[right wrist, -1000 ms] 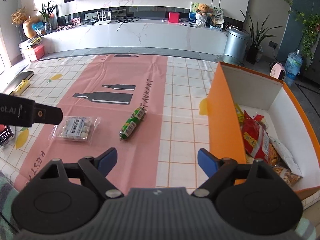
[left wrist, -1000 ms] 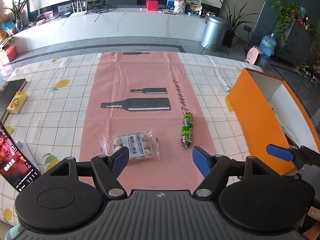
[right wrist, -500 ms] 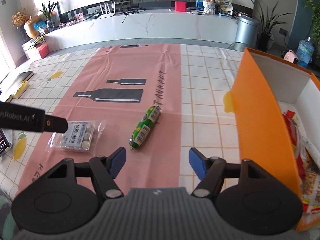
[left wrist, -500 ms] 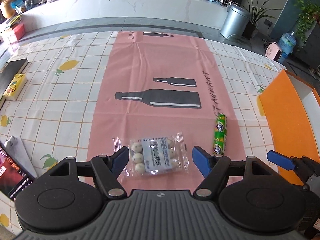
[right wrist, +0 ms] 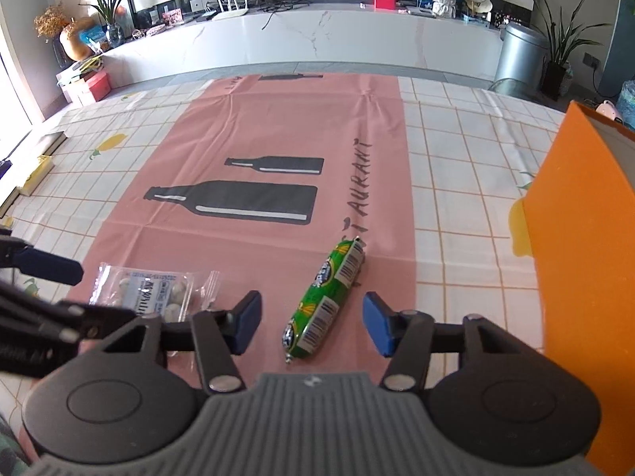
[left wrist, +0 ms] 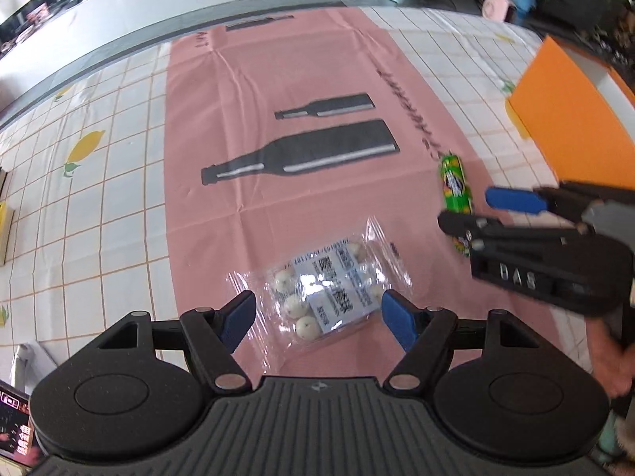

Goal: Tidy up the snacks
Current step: 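Grasp the yogurt ball packet with the left gripper while the right grasps the green roll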

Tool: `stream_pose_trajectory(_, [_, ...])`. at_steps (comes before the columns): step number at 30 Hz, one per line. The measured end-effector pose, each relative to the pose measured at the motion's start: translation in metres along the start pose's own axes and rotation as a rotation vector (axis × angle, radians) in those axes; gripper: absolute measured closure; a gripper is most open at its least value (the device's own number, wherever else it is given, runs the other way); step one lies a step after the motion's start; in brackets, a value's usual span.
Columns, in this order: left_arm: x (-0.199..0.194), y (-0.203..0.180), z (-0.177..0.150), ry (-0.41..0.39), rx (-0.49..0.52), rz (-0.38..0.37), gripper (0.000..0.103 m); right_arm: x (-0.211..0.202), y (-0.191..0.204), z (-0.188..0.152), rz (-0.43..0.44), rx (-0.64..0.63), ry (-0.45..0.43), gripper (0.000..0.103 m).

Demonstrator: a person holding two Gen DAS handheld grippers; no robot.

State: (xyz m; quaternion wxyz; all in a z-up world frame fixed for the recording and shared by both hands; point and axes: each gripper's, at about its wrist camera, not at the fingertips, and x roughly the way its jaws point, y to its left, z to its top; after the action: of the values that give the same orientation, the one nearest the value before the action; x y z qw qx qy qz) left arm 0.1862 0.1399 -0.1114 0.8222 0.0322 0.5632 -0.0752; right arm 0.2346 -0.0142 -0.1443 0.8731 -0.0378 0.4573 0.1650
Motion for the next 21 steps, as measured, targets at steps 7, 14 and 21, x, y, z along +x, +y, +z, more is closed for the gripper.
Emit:
stream_pose_trajectory(7, [0.013,-0.01,-0.008,0.086,0.081,0.073,0.018,0.01,-0.005,-0.005,0.016,0.016,0.022,0.073])
stream_pose_trajectory(14, [0.019,-0.015,-0.009,0.088,0.027,0.02,0.019,0.004,-0.009,-0.012,0.023,0.006,0.023,0.078])
stream_pose_trajectory(21, [0.014,-0.031,-0.006,0.05,-0.03,-0.138,0.019,-0.008,-0.022,-0.021,0.03,0.023,0.032,0.083])
